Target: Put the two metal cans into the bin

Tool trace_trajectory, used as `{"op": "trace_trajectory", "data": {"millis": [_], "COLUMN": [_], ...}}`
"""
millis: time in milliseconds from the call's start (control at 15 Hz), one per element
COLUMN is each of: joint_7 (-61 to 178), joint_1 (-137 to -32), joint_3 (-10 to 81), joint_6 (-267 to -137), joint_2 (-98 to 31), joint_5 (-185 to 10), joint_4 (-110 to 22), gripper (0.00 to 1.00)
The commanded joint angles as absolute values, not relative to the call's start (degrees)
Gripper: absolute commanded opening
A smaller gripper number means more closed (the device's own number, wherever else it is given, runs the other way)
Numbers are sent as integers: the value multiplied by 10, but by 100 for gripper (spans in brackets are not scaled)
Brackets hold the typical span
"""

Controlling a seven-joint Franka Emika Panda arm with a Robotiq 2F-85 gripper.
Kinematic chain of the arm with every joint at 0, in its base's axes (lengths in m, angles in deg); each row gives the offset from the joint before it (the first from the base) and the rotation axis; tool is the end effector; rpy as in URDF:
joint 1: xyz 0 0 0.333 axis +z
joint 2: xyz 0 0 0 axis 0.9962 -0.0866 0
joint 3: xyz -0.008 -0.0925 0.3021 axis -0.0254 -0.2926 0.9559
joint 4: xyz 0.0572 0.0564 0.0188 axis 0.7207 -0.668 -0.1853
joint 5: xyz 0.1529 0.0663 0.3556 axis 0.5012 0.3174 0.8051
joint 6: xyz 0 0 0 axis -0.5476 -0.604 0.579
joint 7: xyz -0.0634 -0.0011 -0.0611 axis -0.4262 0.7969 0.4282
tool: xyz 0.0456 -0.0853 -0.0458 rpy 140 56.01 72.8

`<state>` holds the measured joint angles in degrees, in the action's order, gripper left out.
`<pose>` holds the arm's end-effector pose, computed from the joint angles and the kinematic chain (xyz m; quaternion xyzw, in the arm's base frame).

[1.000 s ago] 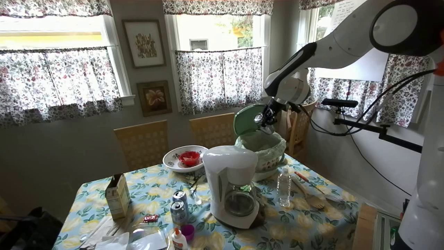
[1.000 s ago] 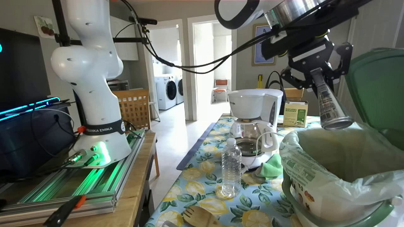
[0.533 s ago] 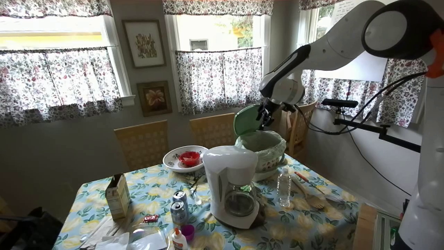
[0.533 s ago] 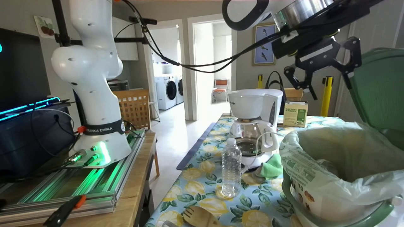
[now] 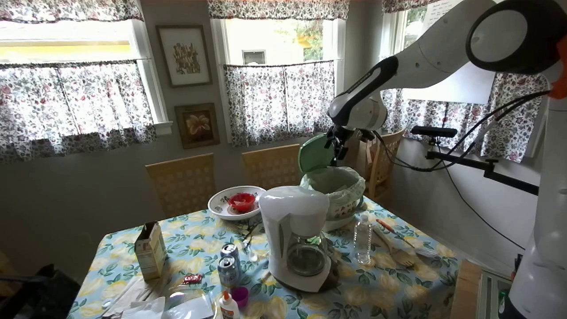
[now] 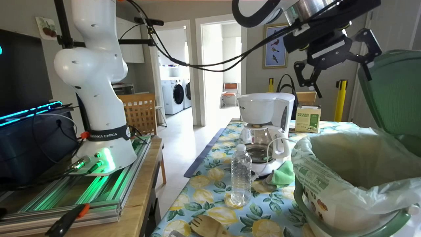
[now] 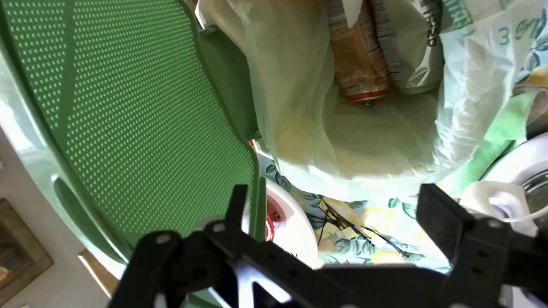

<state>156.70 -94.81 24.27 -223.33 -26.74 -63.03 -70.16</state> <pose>0.5537 -0.2628 0.4061 0.8672 0.4256 0.2046 0.1580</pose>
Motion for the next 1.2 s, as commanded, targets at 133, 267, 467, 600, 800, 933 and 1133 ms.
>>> {"op": "trace_trajectory", "data": {"millis": [133, 267, 467, 600, 800, 933, 1133], "joint_7": [1390, 1355, 1330, 1352, 1387, 1413, 1392], "joint_1": [-954, -953, -952, -953, -956, -961, -970], "joint_3": [254, 261, 266, 262, 254, 247, 241], "joint_6": [-2088, -2035, -2020, -2039, -2064, -2083, -2101], "joint_2": [-186, -159, -132, -128, -135, -143, -147], "joint_5": [-793, -811, -832, -831, -827, -822, -819], "joint_4": [-711, -707, -698, -690, -676, -668, -669], "gripper": [100, 100, 100, 100, 100, 100, 100]}}
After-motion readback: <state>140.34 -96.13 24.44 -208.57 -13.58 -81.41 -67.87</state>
